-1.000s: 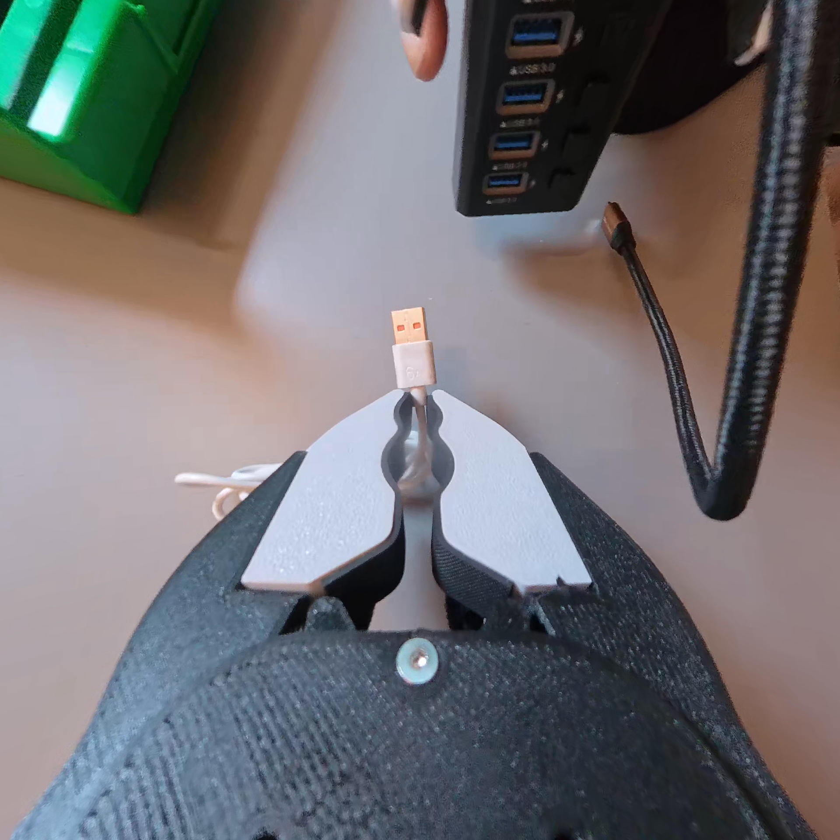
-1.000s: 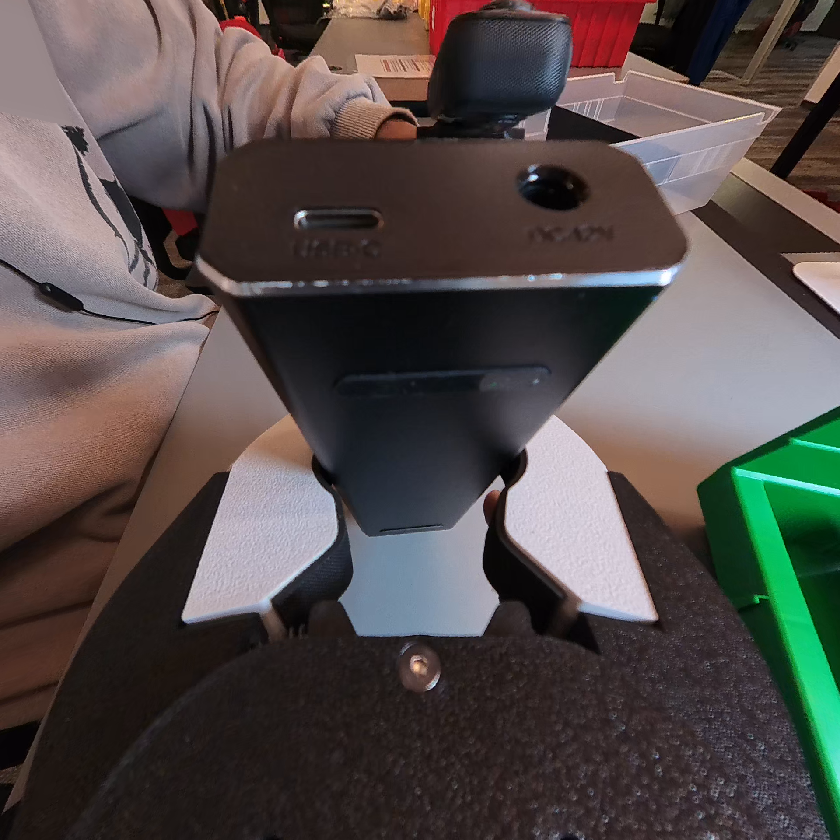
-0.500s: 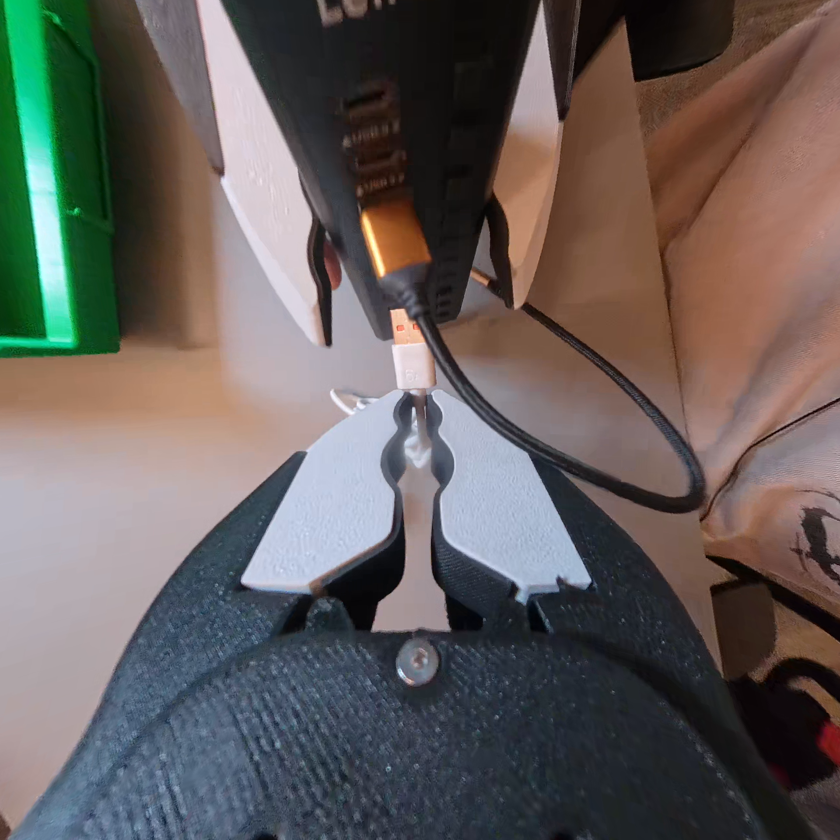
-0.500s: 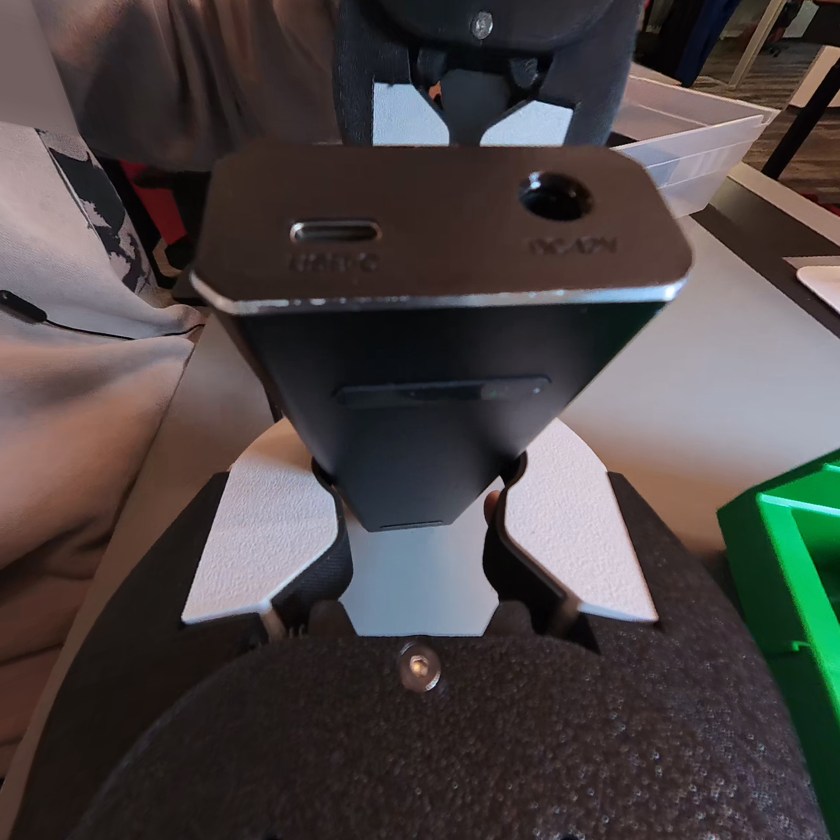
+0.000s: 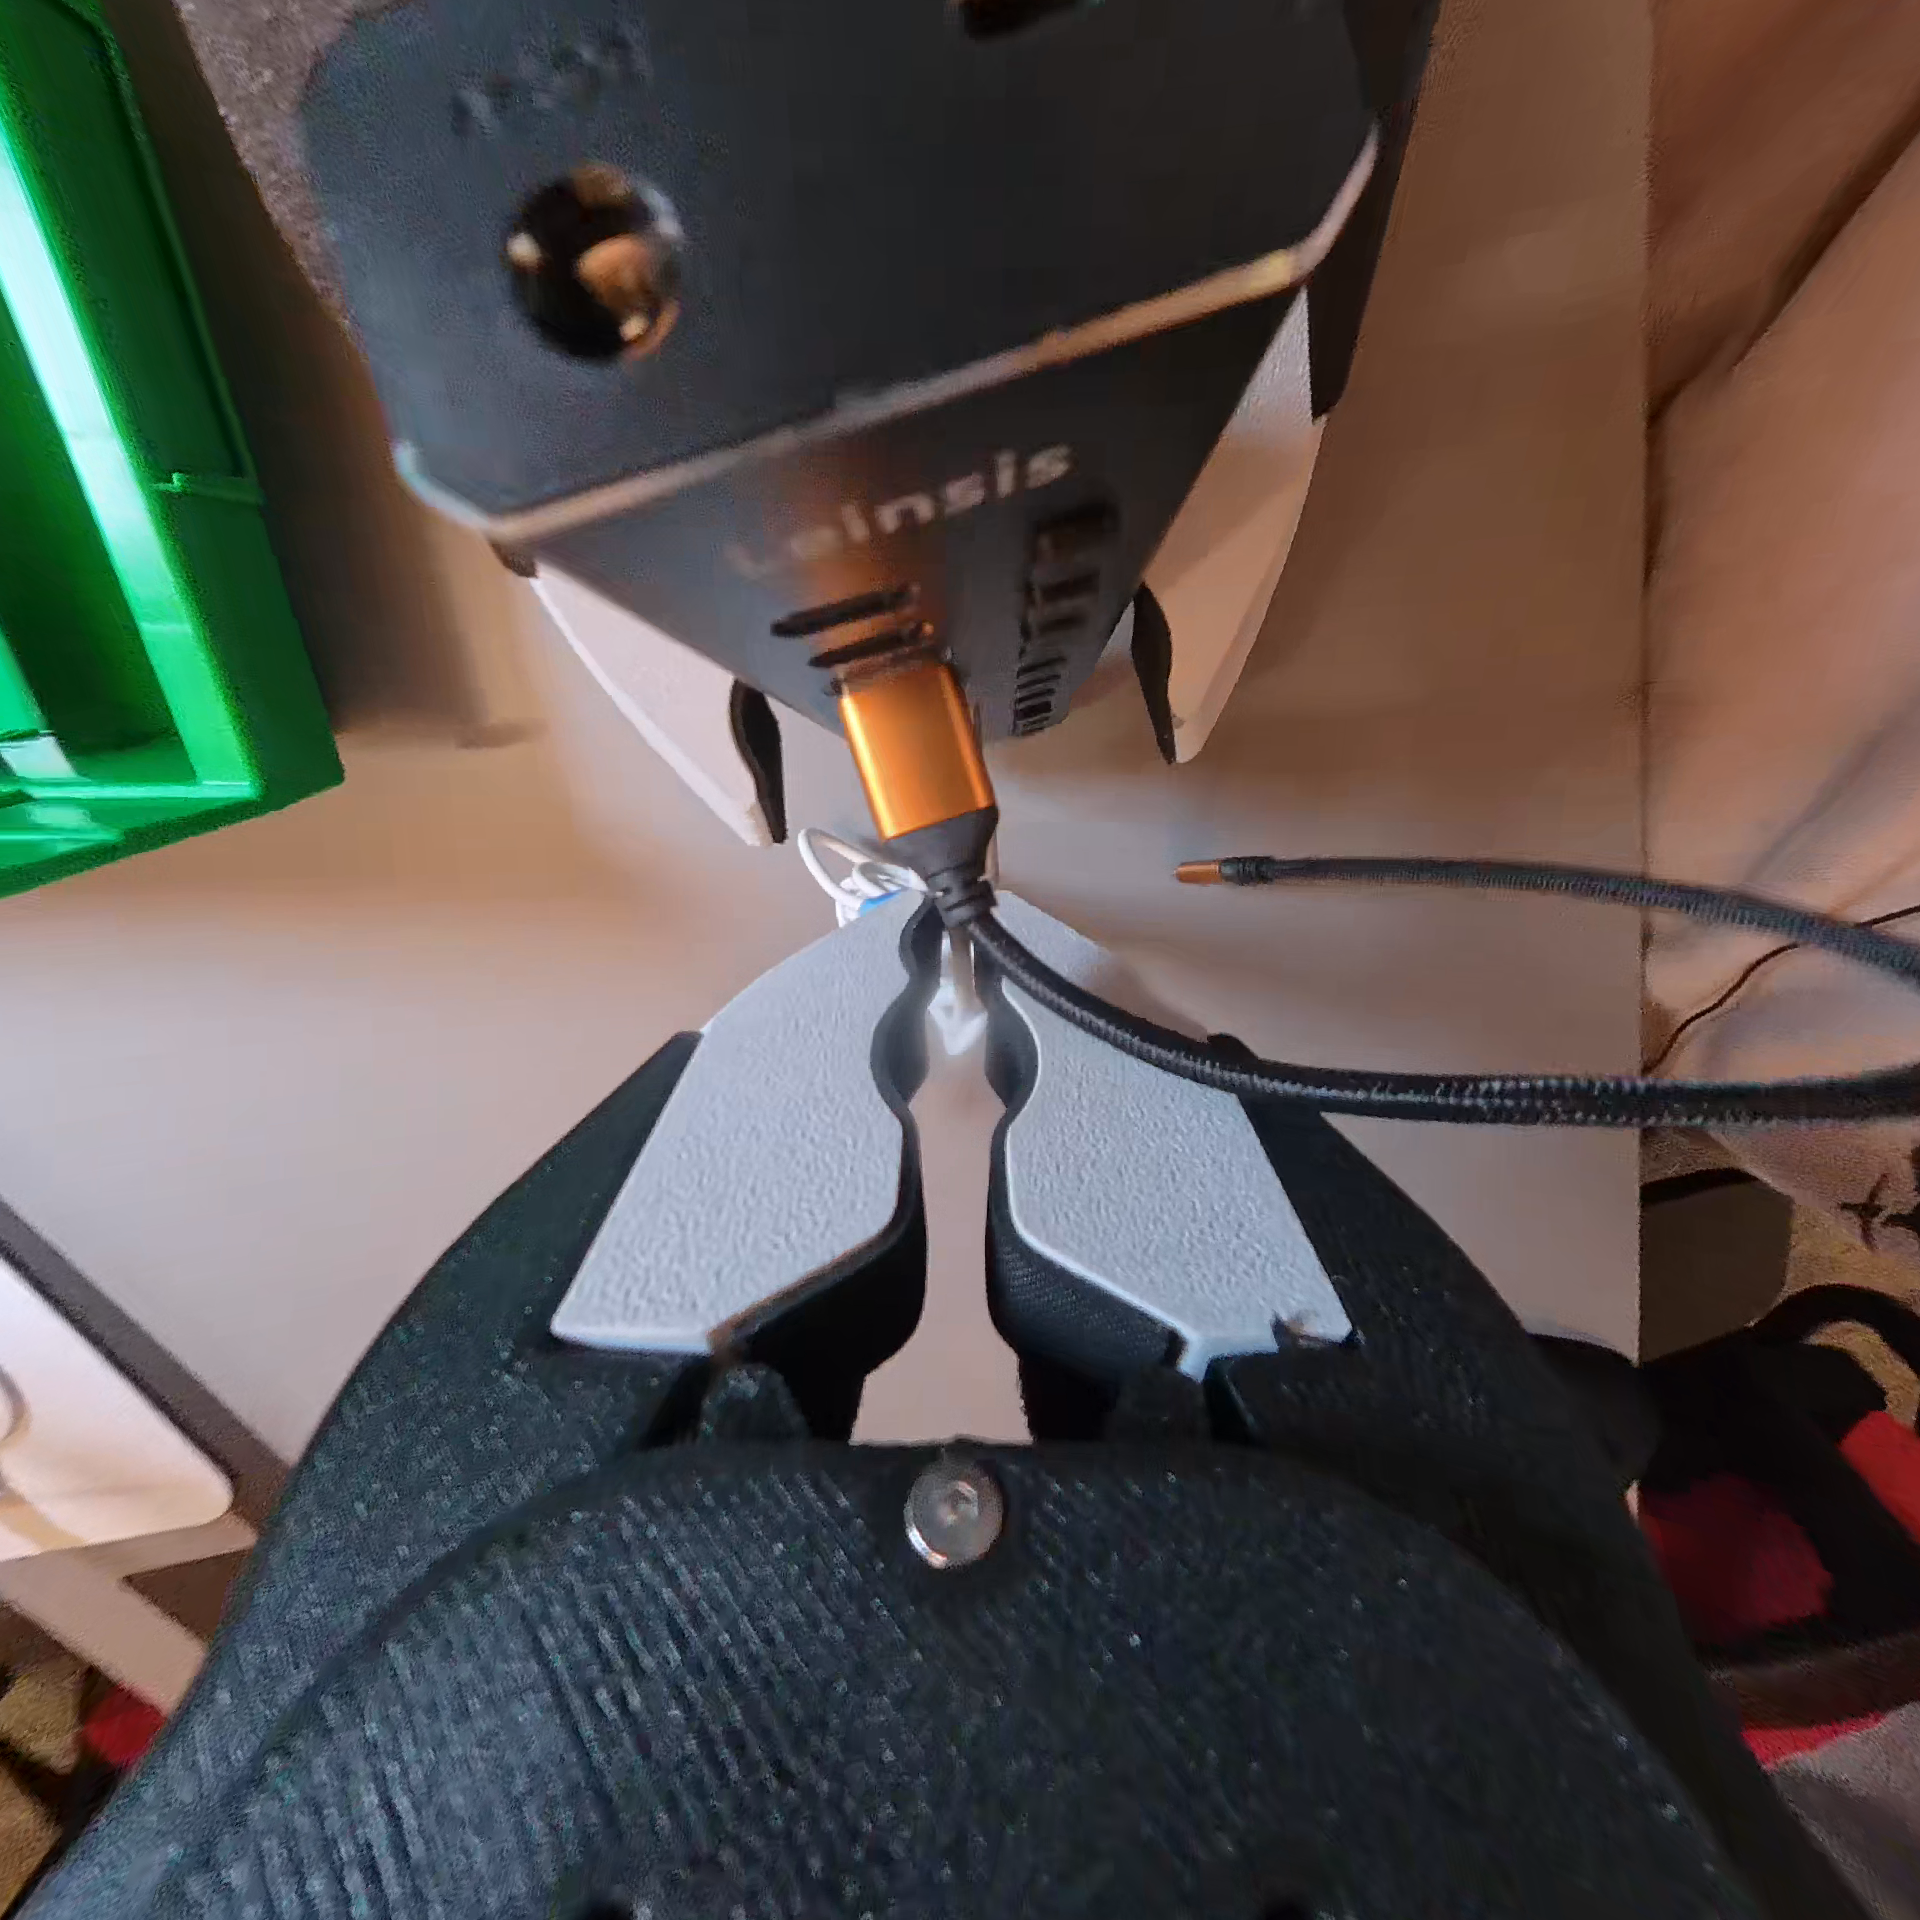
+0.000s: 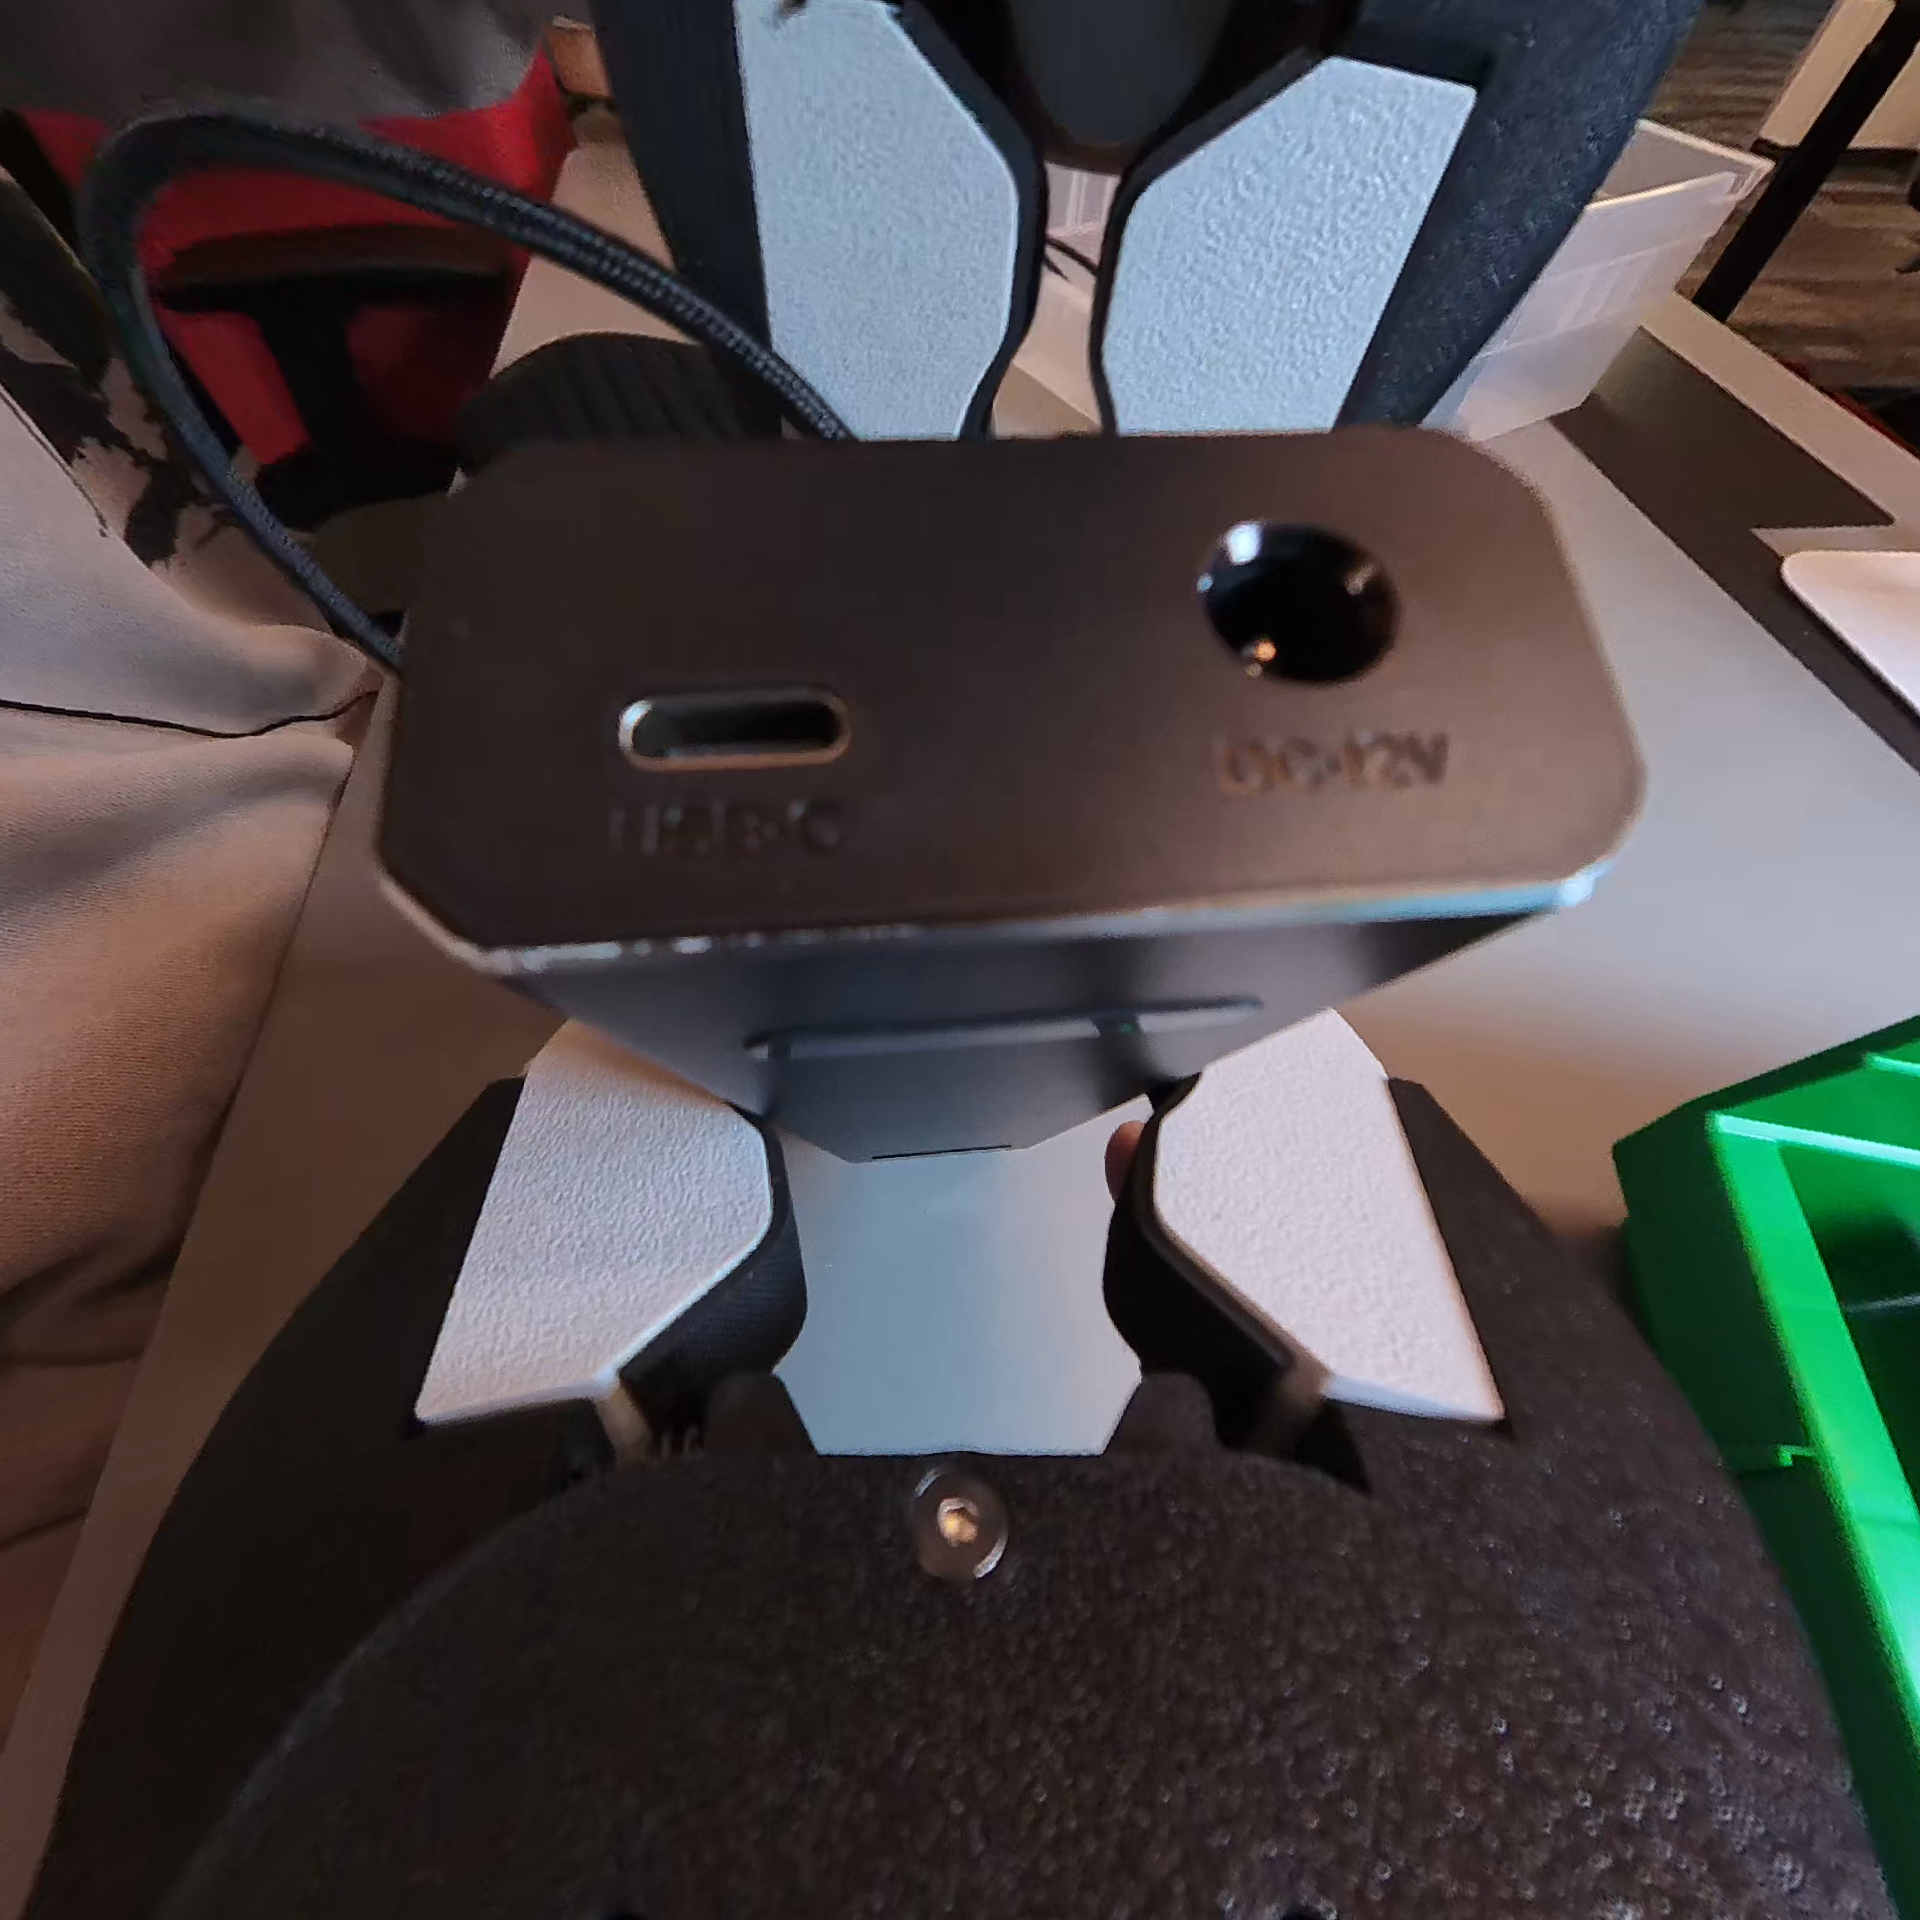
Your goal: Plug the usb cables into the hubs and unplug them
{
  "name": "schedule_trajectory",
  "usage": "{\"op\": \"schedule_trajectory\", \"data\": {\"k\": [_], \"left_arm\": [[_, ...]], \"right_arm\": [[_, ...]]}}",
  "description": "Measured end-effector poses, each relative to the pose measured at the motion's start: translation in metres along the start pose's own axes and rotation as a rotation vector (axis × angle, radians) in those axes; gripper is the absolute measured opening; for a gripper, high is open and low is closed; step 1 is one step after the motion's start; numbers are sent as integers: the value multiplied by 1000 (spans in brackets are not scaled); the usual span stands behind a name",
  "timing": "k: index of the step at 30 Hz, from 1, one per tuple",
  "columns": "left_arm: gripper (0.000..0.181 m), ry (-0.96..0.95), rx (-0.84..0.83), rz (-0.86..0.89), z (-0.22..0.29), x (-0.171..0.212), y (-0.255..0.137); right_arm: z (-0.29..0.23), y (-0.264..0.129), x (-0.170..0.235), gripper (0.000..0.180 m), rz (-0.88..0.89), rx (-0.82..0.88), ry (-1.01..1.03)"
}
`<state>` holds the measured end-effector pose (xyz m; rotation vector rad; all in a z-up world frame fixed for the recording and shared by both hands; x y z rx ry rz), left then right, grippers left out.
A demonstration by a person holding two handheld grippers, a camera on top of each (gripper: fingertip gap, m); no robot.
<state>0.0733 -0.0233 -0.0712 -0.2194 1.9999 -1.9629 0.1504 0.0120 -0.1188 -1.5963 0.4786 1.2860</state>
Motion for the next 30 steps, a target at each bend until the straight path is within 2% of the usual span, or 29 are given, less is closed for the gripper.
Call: {"op": "schedule_trajectory", "data": {"k": [4, 14, 23, 30], "left_arm": [[6, 12, -22, -65, 0, 0, 2], [6, -62, 41, -70, -2, 2, 2], [6, -195, 36, 201, -11, 10, -7], [7, -107, -139, 394, -6, 16, -8]], "right_arm": [[-1, 3, 0, 72, -21, 5, 33], [0, 9, 0, 71, -19, 13, 86], [5, 7, 2, 72, -12, 37, 116], [9, 2, 1, 72, 55, -1, 177]]}}
Point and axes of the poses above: each gripper's, where its closed fingertips meet, y out along the fingers, x out of its underside, z = x × y across the jaws, the point moved 7 cm from there along -y, back along the fingers, and after that the axes turned 2 degrees about -z, right-handed, at the moved point
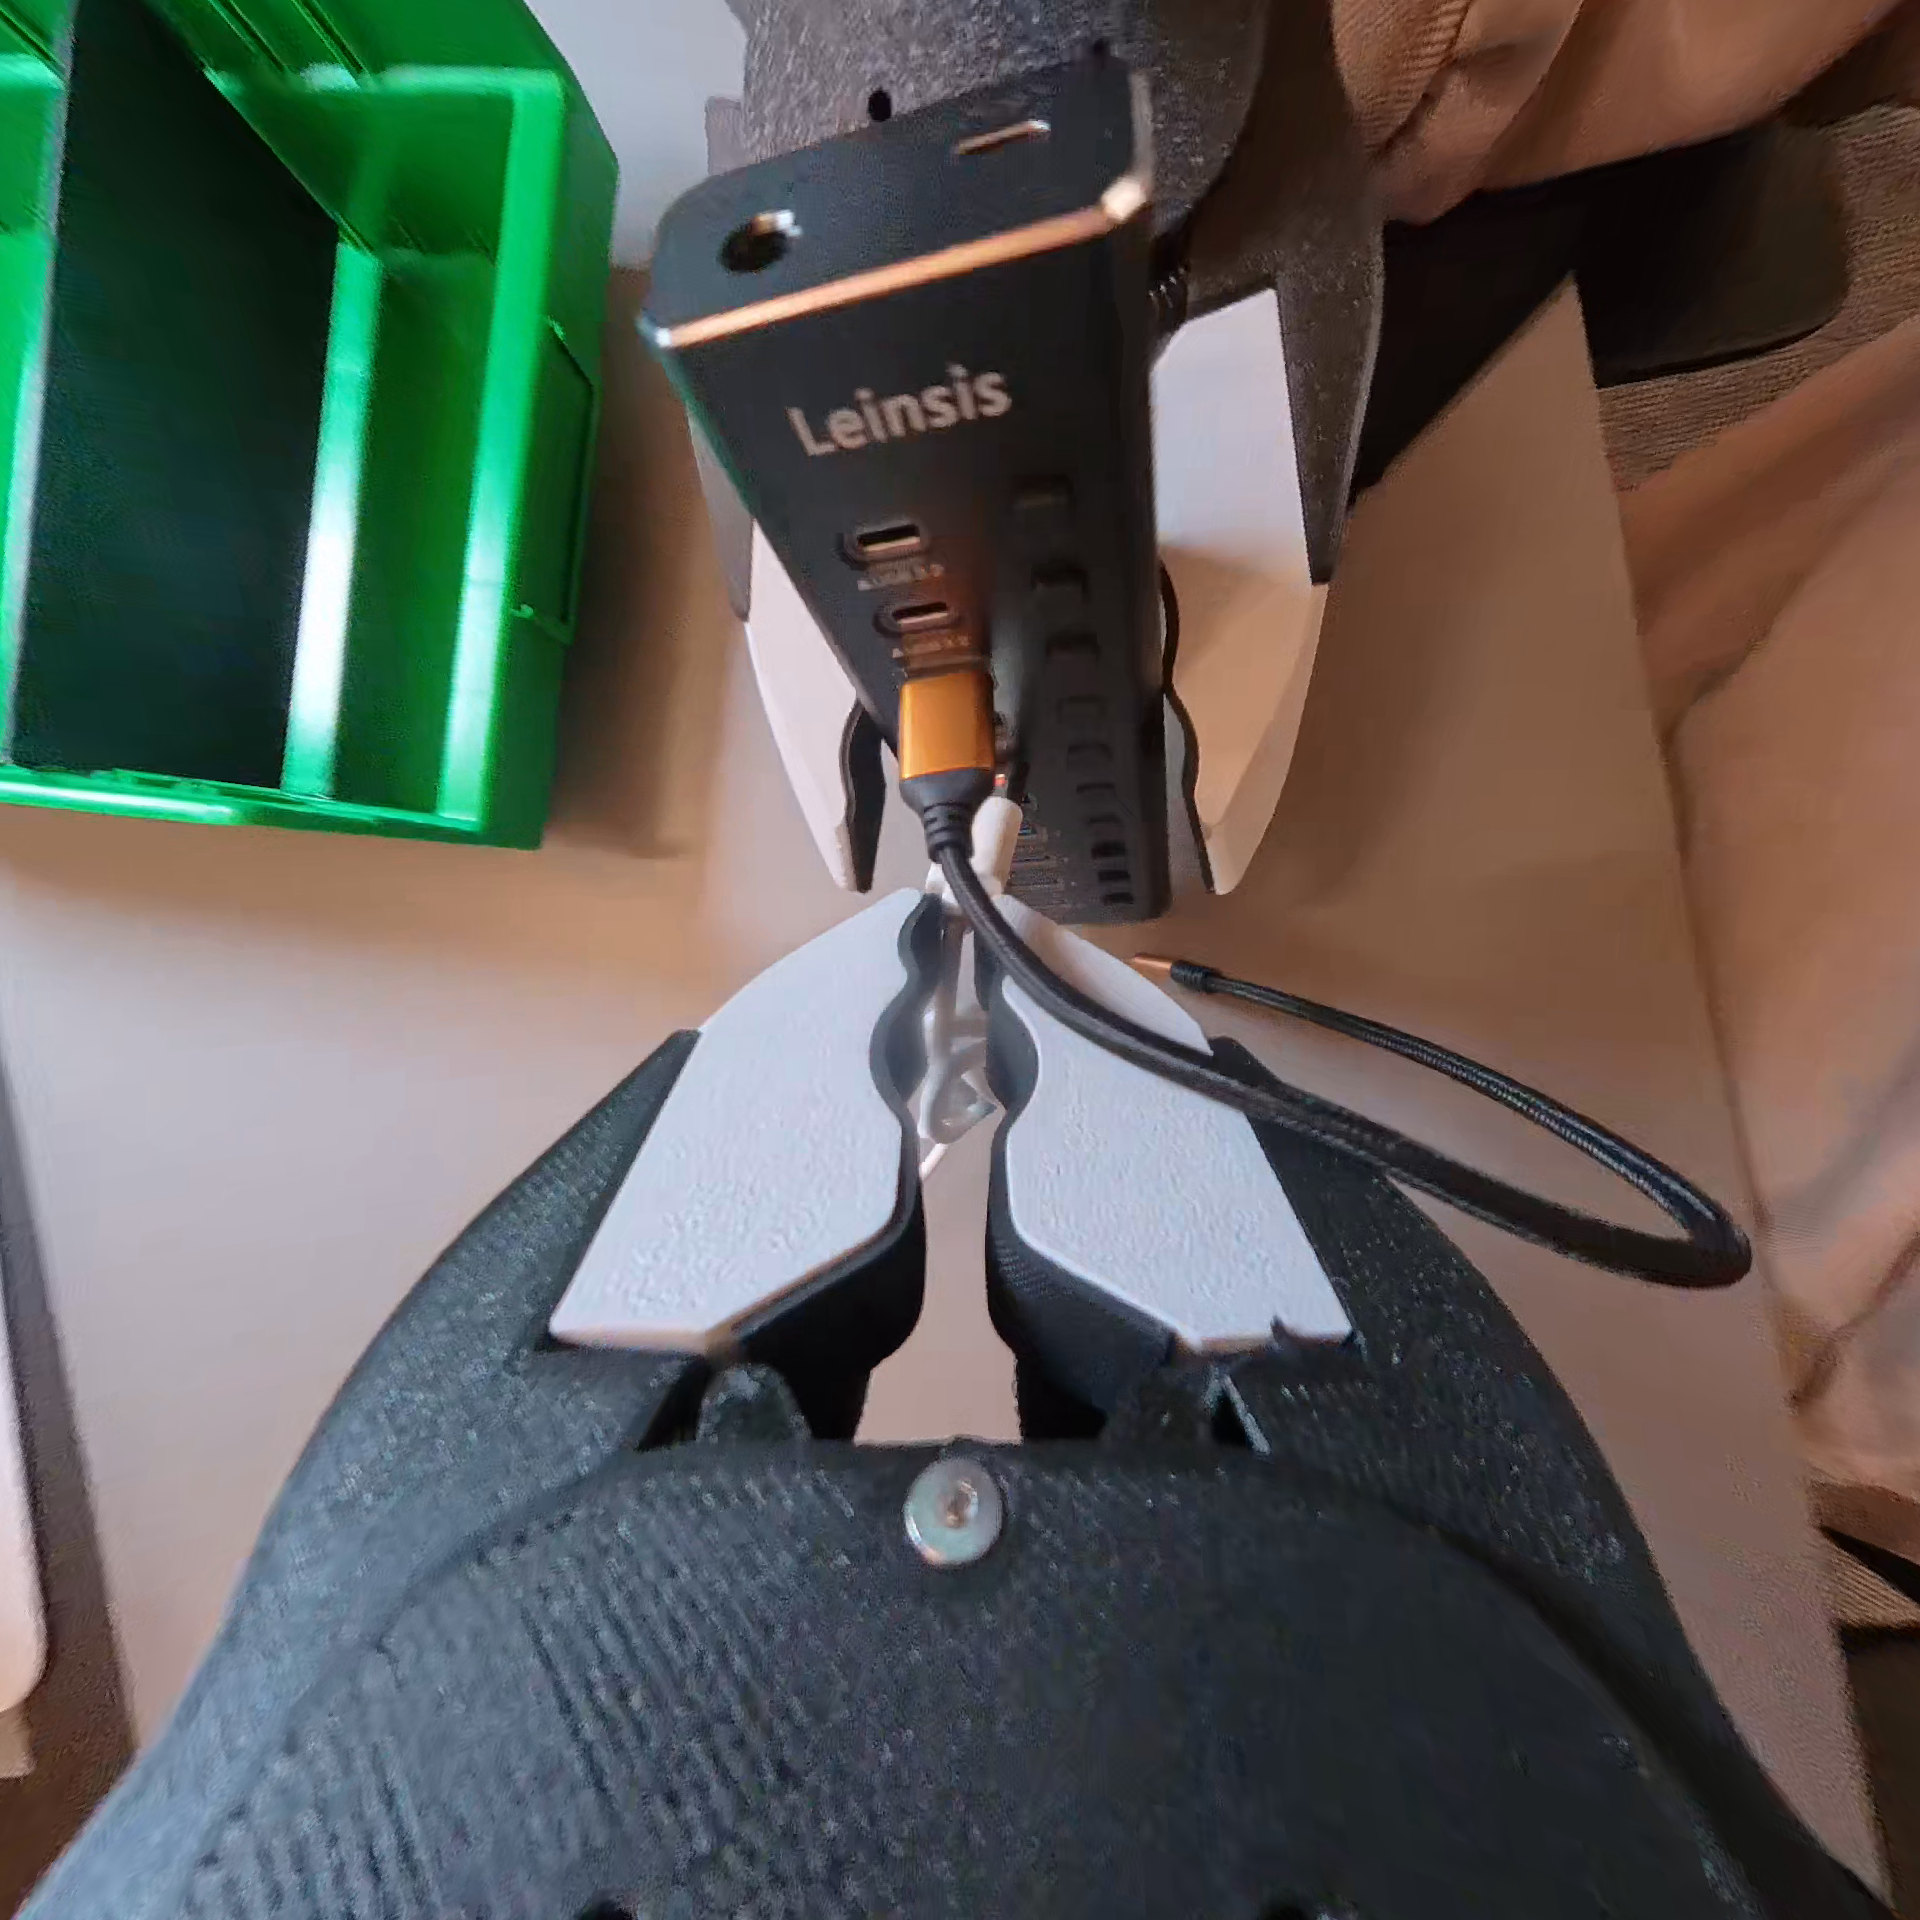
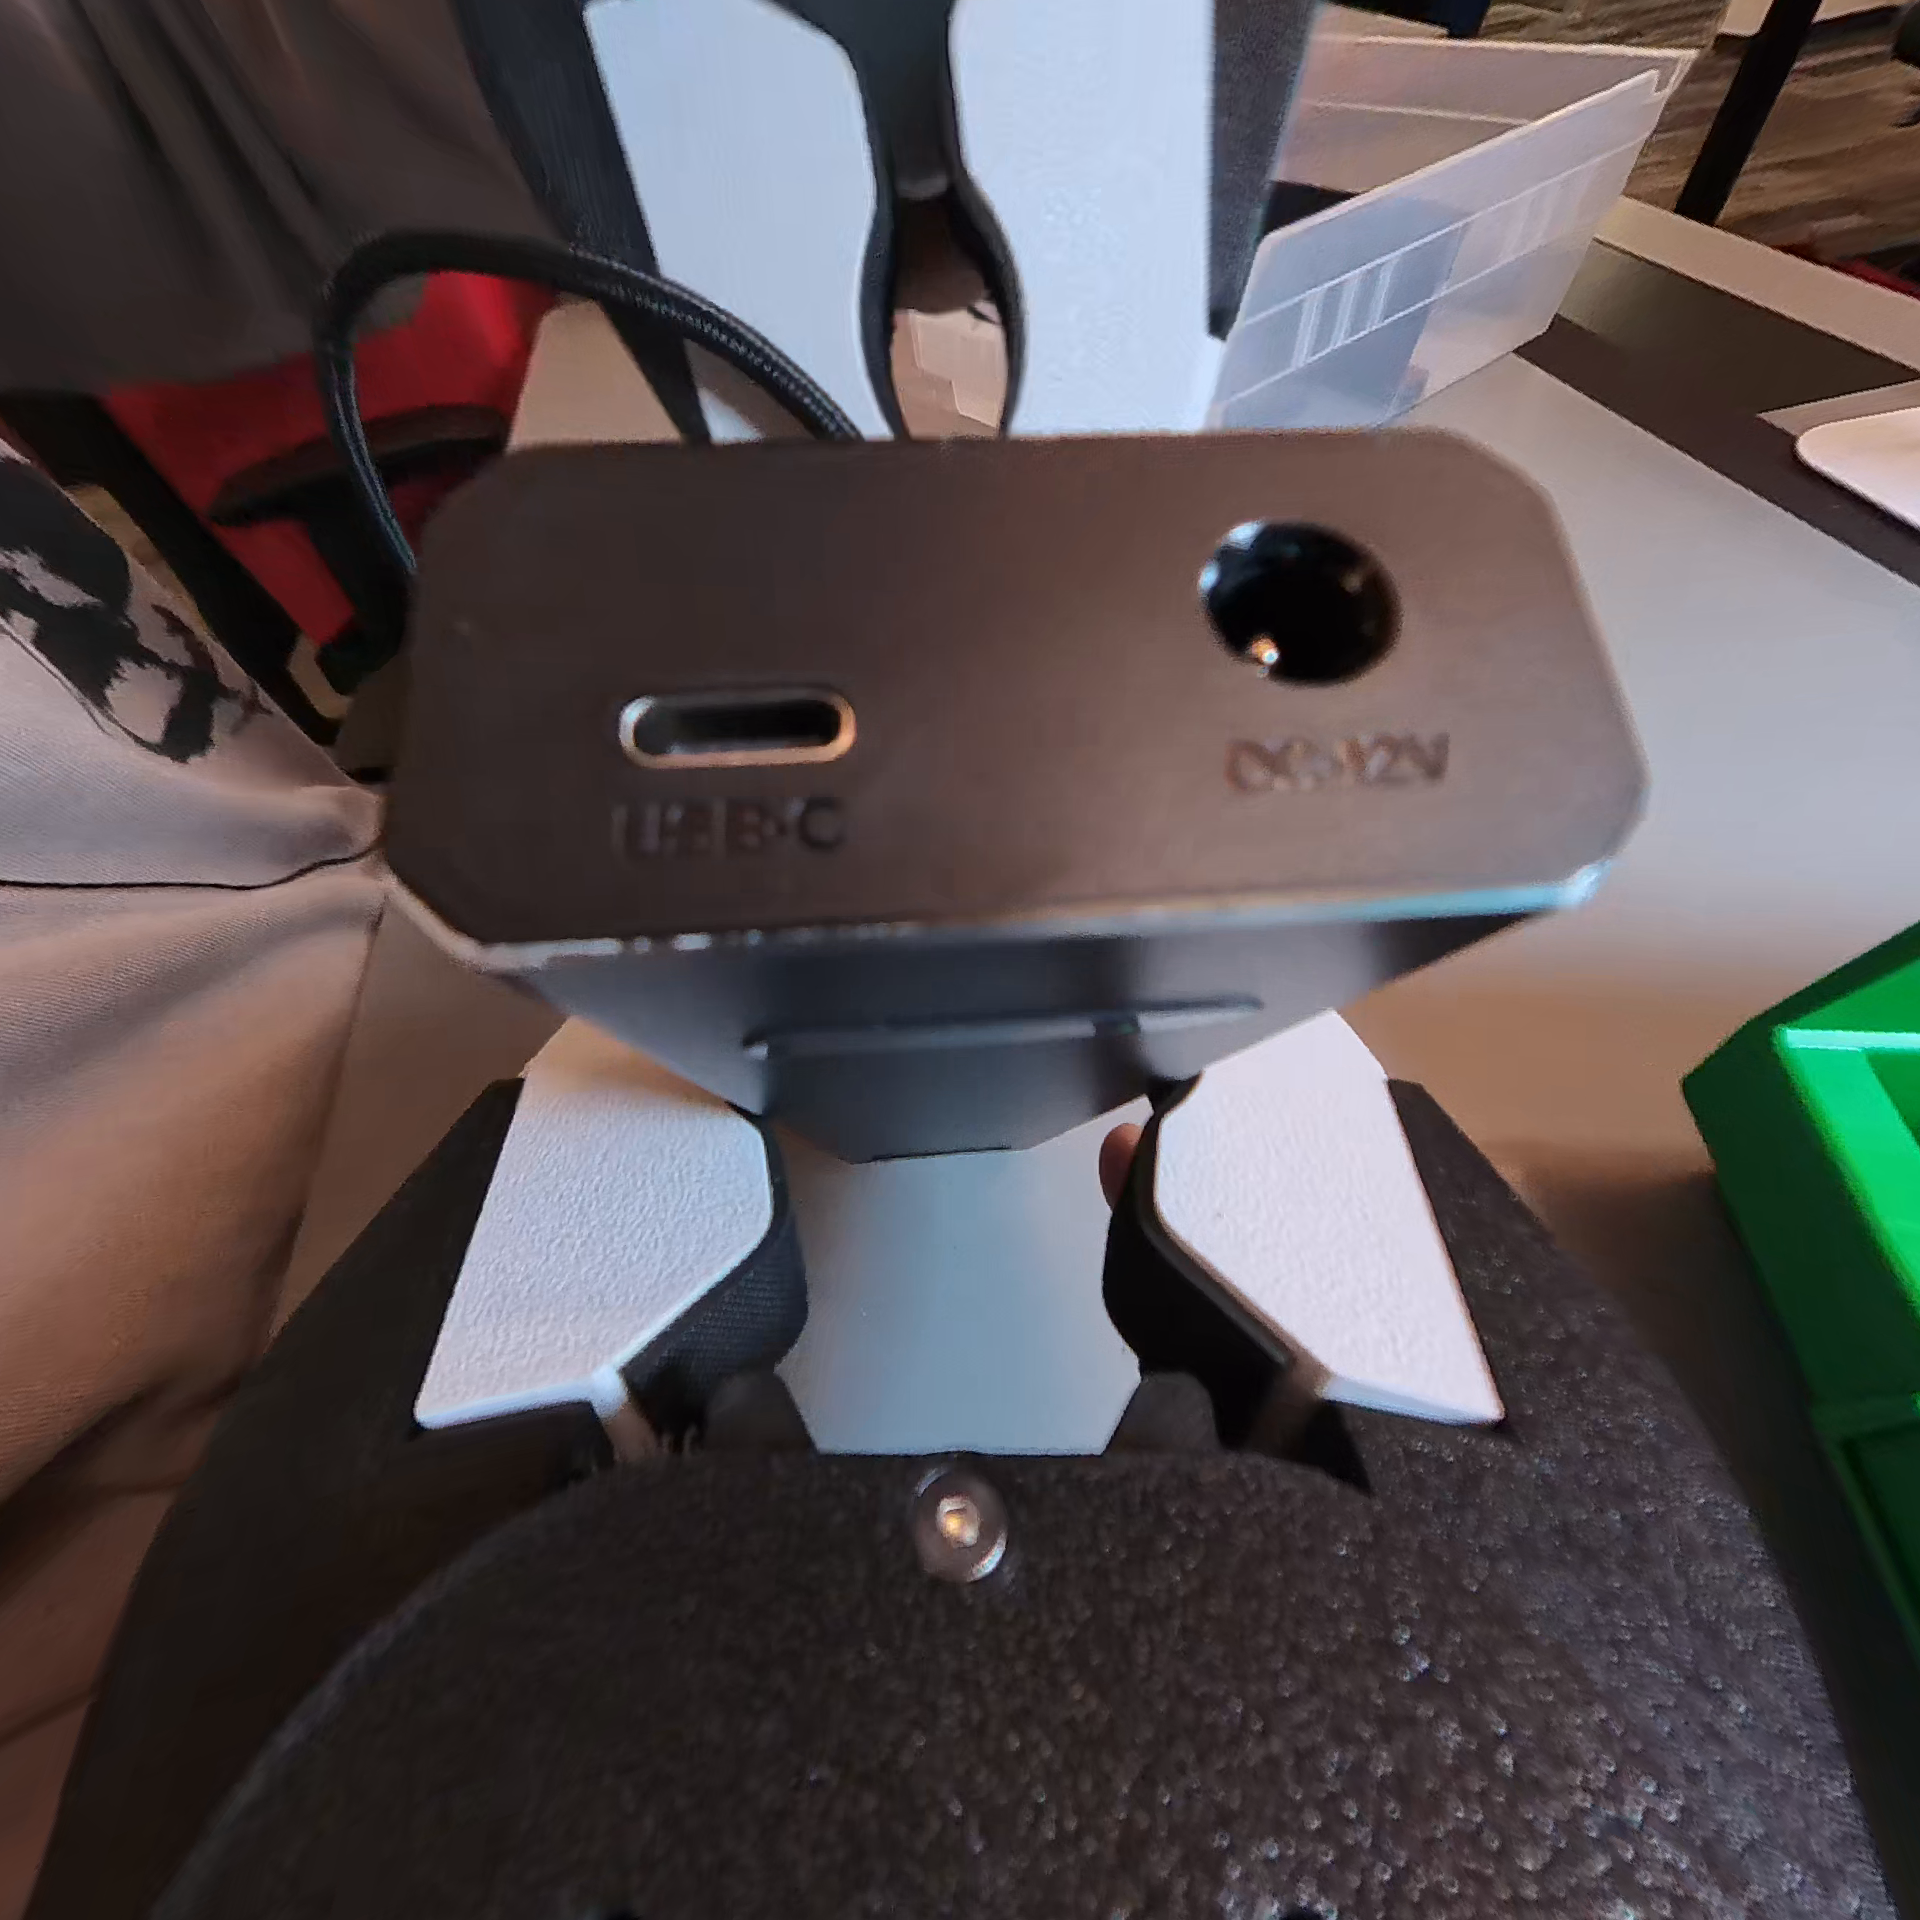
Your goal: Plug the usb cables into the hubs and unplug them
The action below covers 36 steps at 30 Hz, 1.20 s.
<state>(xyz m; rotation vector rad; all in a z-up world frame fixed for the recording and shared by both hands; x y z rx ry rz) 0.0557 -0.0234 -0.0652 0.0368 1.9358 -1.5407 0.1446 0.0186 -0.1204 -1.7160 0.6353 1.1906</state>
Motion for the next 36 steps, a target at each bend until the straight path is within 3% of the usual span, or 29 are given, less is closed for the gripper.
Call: {"op": "schedule_trajectory", "data": {"k": [5, 11, 16, 21, 36], "left_arm": [[7, 143, -173, -7, 7, 2, 1], [6, 199, -151, -58, 13, 5, 5], [6, 172, -62, 6, 10, 6, -2], [6, 162, -64, 75, 9, 0, -1], [6, 58, -150, 251, 10, 3, 4]], "right_arm": [[2, 0, 0, 72, 48, -69, 75], [3, 2, 1, 72, 74, -99, 99], [-2, 3, -3, 72, 99, -124, 77], [-2, -4, -4, 72, 167, -190, 113], [5, -15, -13, 72, 349, -153, 167]]}}
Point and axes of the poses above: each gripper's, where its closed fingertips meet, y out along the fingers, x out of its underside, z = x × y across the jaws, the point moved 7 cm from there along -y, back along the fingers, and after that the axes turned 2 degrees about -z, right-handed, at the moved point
